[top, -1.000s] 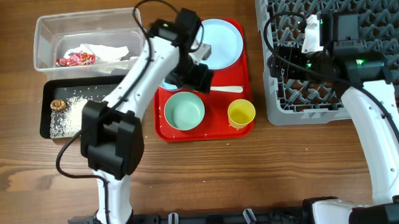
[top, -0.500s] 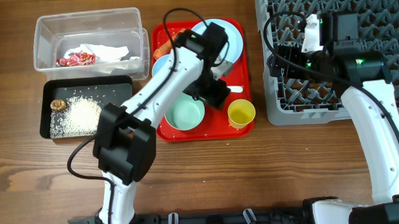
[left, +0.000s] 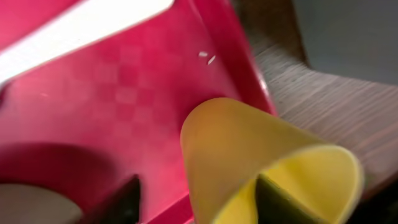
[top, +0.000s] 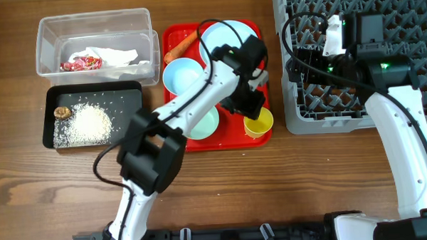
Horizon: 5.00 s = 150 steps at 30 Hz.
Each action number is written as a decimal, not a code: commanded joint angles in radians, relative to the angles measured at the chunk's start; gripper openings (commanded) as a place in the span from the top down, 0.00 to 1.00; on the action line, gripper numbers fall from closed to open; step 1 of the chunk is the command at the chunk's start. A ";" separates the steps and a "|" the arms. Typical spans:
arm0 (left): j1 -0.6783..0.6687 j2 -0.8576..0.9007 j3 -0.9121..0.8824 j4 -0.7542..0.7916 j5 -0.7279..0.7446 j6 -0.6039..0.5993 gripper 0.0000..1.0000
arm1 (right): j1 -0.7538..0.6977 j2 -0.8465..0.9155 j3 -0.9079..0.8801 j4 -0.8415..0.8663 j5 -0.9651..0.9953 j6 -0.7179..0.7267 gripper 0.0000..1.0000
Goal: Sort waste into correct bins and load items into the dishwasher rack
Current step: 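Lift the yellow cup and pass it to the right gripper, then lower the yellow cup into the grey rack and open the right gripper, then reach the right gripper to the green bowl and grasp its rim, then lift the green bowl and carry it right over the rack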
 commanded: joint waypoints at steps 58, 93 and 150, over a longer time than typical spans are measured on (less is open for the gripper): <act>0.520 -0.157 0.051 0.151 1.151 0.132 0.32 | -0.053 0.147 0.014 0.522 -1.146 -0.140 0.51; 0.519 -0.157 0.051 -0.014 0.253 0.128 0.30 | -0.038 0.350 0.212 -0.403 0.225 0.046 0.07; 0.711 -0.425 -0.195 -0.015 -0.196 -0.239 0.00 | 0.343 0.197 0.298 -0.105 0.407 0.148 0.96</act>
